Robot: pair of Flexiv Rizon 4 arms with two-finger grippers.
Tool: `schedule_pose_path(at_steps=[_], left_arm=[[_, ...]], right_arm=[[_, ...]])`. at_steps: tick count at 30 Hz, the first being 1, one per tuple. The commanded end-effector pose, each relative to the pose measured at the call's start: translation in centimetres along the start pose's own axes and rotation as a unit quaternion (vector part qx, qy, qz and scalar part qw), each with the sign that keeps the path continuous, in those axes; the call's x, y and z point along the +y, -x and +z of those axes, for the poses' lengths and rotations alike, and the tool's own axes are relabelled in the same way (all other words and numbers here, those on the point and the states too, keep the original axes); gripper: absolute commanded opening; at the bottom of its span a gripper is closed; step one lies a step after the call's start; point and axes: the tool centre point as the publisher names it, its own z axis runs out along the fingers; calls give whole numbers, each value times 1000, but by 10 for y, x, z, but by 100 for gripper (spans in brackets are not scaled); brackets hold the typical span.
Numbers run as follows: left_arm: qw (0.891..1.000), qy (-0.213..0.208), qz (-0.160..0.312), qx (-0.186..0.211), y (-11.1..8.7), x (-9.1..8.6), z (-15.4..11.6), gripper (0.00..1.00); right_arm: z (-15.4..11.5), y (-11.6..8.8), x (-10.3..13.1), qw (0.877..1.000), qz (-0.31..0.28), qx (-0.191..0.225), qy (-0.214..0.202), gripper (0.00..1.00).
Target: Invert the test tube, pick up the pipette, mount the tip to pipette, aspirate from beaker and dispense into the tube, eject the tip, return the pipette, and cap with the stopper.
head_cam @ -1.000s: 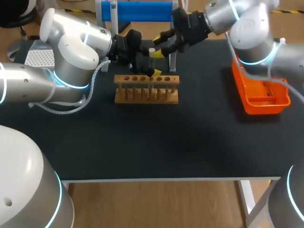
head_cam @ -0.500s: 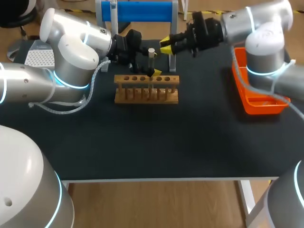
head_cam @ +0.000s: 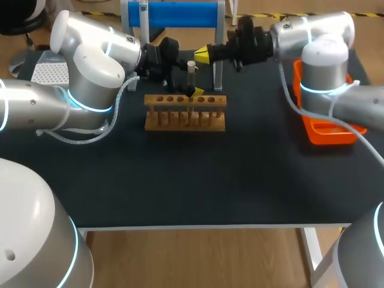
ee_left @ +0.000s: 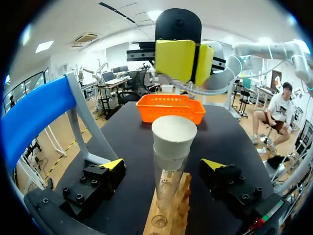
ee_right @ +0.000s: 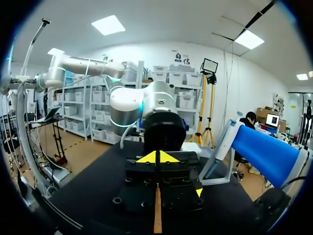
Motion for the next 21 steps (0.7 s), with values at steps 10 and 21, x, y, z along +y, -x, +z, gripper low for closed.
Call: schedule_pose_path(at_steps=[10, 21], left_arm=[[1000, 1, 0, 1, 1, 0, 0, 100], [1000, 1, 0, 1, 1, 0, 0, 100]], right_arm=[[12, 13, -1, 1000, 22, 10, 6, 0], [14, 5, -9, 1000, 29, 12, 2, 0]])
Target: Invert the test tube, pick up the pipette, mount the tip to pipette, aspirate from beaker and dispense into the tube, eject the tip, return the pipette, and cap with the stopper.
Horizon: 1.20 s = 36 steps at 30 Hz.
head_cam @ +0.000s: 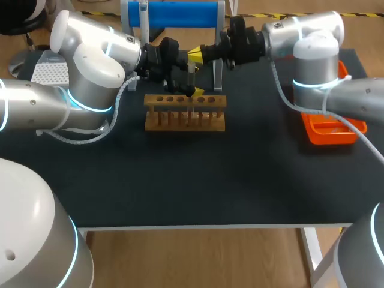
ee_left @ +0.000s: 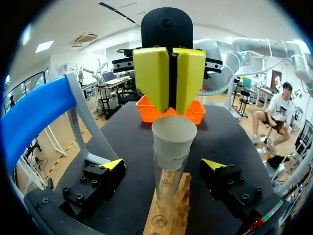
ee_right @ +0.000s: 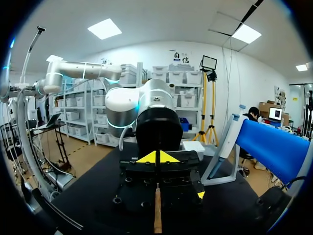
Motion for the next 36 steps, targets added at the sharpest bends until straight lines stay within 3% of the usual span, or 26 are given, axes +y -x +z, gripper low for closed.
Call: schedule_pose_path(at_steps=[1, 15, 28, 30, 31, 36], left_arm=[[1000, 1, 0, 1, 1, 0, 0, 100], [1000, 1, 0, 1, 1, 0, 0, 100], [1000, 1, 0, 1, 1, 0, 0, 100], [1000, 1, 0, 1, 1, 0, 0, 100], [1000, 1, 0, 1, 1, 0, 0, 100], [1000, 1, 0, 1, 1, 0, 0, 100]], right_arm=[[-1, -2, -4, 1000, 2, -2, 0, 0], [2, -12, -22, 1000, 13, -2, -7, 0], [-7, -3, 19, 999, -1, -12, 38, 0], [-11, -4, 25, 999, -13, -16, 32, 50], [-14, -5, 28, 999, -20, -18, 27, 100], [-42, -9, 37, 998, -52, -41, -5, 100]])
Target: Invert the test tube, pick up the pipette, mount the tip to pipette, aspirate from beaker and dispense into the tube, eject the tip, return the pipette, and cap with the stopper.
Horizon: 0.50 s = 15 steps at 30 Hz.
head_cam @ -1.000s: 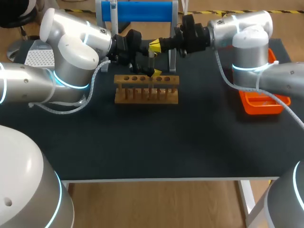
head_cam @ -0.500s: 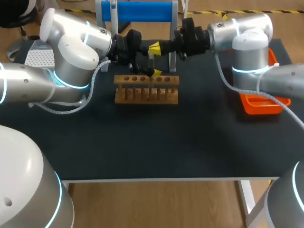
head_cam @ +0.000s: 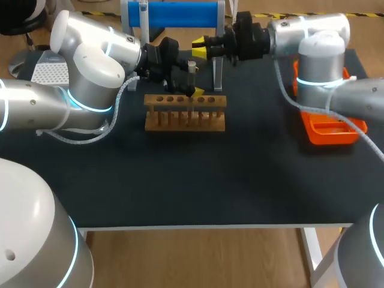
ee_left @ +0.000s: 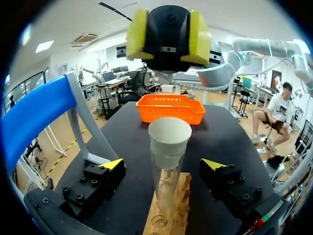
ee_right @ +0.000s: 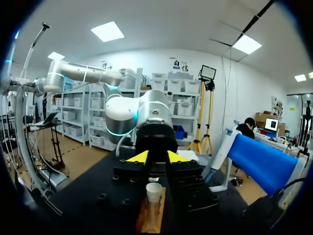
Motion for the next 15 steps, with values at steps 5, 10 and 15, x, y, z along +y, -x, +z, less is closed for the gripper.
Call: schedule_pose_path(at_steps=[5, 10, 15], left_arm=[[1000, 1, 0, 1, 1, 0, 0, 100], [1000, 1, 0, 1, 1, 0, 0, 100], [1000, 1, 0, 1, 1, 0, 0, 100]], right_arm=[[-65, -19, 7, 996, -21, -41, -72, 100], [-102, -31, -11, 990, -16, -77, -116, 100], [-126, -45, -31, 985, -4, -99, -143, 100]])
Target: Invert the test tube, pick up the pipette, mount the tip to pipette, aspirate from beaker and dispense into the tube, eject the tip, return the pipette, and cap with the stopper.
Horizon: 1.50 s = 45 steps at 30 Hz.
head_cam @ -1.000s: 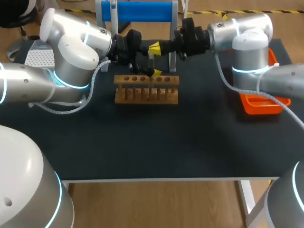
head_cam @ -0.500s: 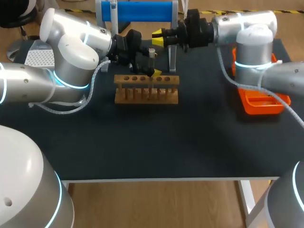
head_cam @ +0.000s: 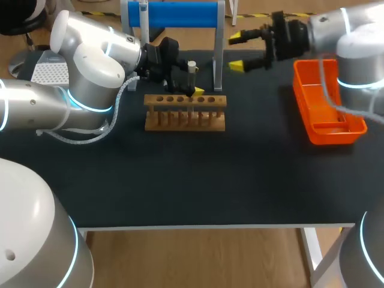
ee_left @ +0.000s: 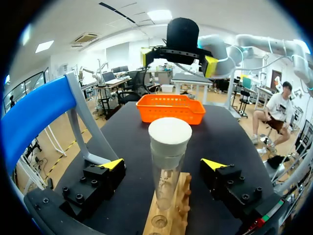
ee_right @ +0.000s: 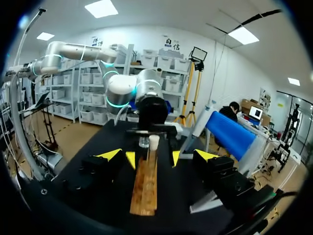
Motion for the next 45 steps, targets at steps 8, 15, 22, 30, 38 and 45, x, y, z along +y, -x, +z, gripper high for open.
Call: schedule_pose_path(at_steps=[8, 15, 22, 30, 38, 45], left_arm=[[1000, 1, 0, 1, 1, 0, 0, 100], [1000, 1, -2, -2, 2, 2, -3, 100], [1000, 6, -9, -18, 4, 7, -13, 100], [999, 14, -19, -45, 3, 17, -33, 100], [993, 19, -45, -109, -9, 33, -68, 100], [981, 3, -74, -180, -26, 48, -109, 100]], right_arm=[[-32, -29, -16, 999, 6, -34, -32, 100], [-32, -29, -16, 999, 6, -34, -32, 100], [-32, -29, -16, 999, 6, -34, -32, 100], [-32, -29, -16, 999, 6, -34, -32, 100], [-32, -29, -16, 999, 6, -34, -32, 100], [-32, -29, -16, 999, 6, -34, -32, 100]])
